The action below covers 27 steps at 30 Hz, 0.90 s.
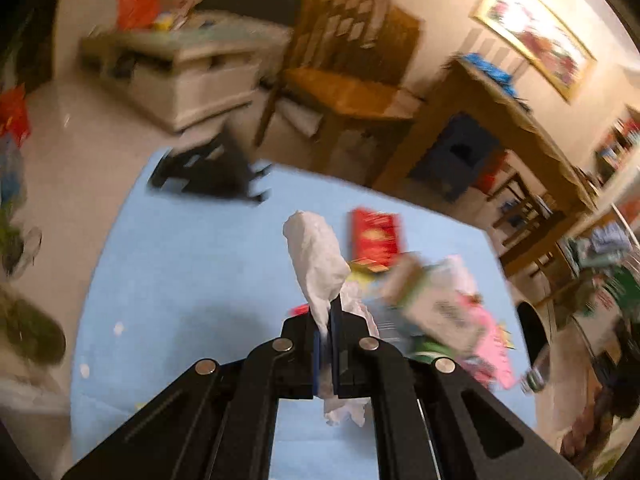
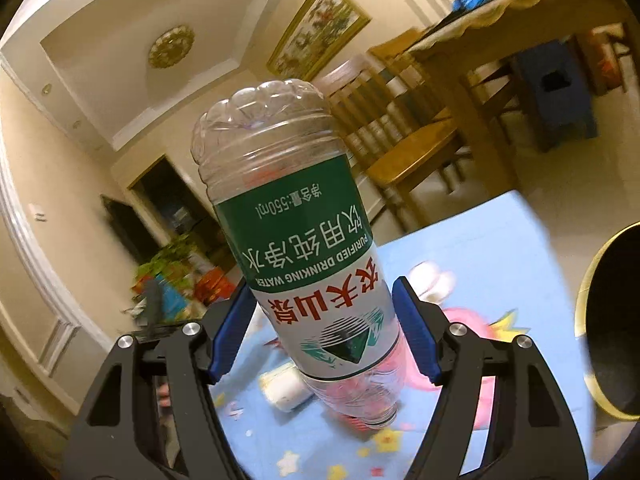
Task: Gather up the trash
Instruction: 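Carry the bottle and tissue to the black bin and release both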
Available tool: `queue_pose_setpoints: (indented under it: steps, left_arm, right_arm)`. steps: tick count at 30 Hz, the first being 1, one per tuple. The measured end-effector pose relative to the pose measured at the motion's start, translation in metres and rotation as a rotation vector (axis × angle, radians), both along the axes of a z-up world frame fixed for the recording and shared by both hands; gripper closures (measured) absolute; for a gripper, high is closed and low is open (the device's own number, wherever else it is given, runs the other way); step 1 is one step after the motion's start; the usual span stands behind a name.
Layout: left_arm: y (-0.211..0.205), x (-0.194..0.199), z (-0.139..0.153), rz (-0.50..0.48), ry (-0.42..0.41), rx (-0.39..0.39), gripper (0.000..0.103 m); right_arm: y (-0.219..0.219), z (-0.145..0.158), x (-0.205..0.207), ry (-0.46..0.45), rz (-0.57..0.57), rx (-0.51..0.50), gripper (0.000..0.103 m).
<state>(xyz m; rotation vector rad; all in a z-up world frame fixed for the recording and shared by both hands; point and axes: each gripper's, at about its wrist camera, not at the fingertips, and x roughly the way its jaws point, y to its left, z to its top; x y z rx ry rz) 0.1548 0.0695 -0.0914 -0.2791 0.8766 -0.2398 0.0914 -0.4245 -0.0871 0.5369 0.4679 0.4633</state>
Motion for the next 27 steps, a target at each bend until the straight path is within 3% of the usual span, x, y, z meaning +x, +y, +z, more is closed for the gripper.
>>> queue_pose_setpoints:
  steps: [5, 10, 15, 17, 19, 22, 27]
  left_arm:
    - [-0.087, -0.018, 0.055, -0.164, -0.107, 0.032, 0.099]
    - [-0.182, -0.023, 0.062, -0.313, -0.128, 0.052, 0.099]
    - [-0.28, -0.026, 0.038, -0.446, -0.093, 0.078, 0.099]
    - [-0.311, -0.026, 0.027, -0.483, -0.08, 0.093, 0.099]
    - [-0.347, -0.027, 0.014, -0.525, -0.058, 0.106, 0.099]
    - [-0.387, -0.03, 0.001, -0.569, -0.047, 0.135, 0.099]
    - [-0.433, -0.037, -0.017, -0.626, -0.04, 0.193, 0.099]
  right_arm:
    - [-0.055, 0.01, -0.015, -0.026, -0.205, -0.083, 0.034]
    - [-0.11, -0.007, -0.02, 0.028, -0.44, -0.225, 0.034]
    - [-0.137, -0.048, -0.009, 0.182, -0.535, -0.266, 0.032]
    - [-0.144, -0.068, -0.003, 0.278, -0.564, -0.266, 0.025]
    - [-0.153, -0.08, -0.006, 0.313, -0.579, -0.232, 0.023]
    - [-0.162, -0.087, -0.014, 0.336, -0.587, -0.154, 0.023]
    - [-0.169, -0.073, -0.027, 0.309, -0.608, -0.164, 0.019]
